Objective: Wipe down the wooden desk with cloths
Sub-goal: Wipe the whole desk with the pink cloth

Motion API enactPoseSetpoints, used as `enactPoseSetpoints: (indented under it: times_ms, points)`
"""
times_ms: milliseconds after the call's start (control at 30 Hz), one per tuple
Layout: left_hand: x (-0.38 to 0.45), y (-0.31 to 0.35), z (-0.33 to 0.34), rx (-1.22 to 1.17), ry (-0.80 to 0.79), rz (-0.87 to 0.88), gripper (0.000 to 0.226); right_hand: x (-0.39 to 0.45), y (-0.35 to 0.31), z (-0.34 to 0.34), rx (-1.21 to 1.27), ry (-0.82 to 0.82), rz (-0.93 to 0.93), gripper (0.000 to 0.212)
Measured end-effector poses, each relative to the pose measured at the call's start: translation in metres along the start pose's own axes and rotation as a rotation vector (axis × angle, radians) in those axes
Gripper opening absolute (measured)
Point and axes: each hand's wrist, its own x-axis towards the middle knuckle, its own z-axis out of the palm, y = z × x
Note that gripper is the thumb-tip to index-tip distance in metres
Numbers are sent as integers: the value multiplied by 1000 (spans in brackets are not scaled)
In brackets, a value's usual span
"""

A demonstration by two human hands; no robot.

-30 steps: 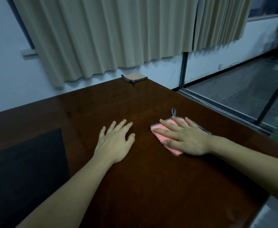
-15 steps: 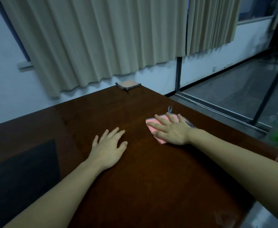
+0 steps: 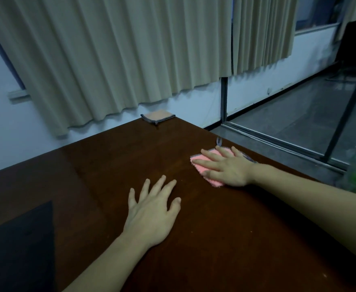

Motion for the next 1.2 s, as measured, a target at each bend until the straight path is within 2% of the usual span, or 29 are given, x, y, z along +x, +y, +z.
enactPoseSetpoints:
  times_ms: [167,333,467,900,1200]
  points:
    - [-1,0,2,8,7,4,56,67,9,-15,21,15,66,52]
    - [-2,0,0,3,5,13,56,84,13,-20,51,5,102,53]
    - [-5,2,-1,0,4,14,56,55,17,-15,52,13,121,54]
    - [-17,13,-12,-26,58,24,53,-122,16,25,22,-7,185,54]
    - [-29,36,-1,-81,1,122,52,-111,9,25,46,-7,176,54]
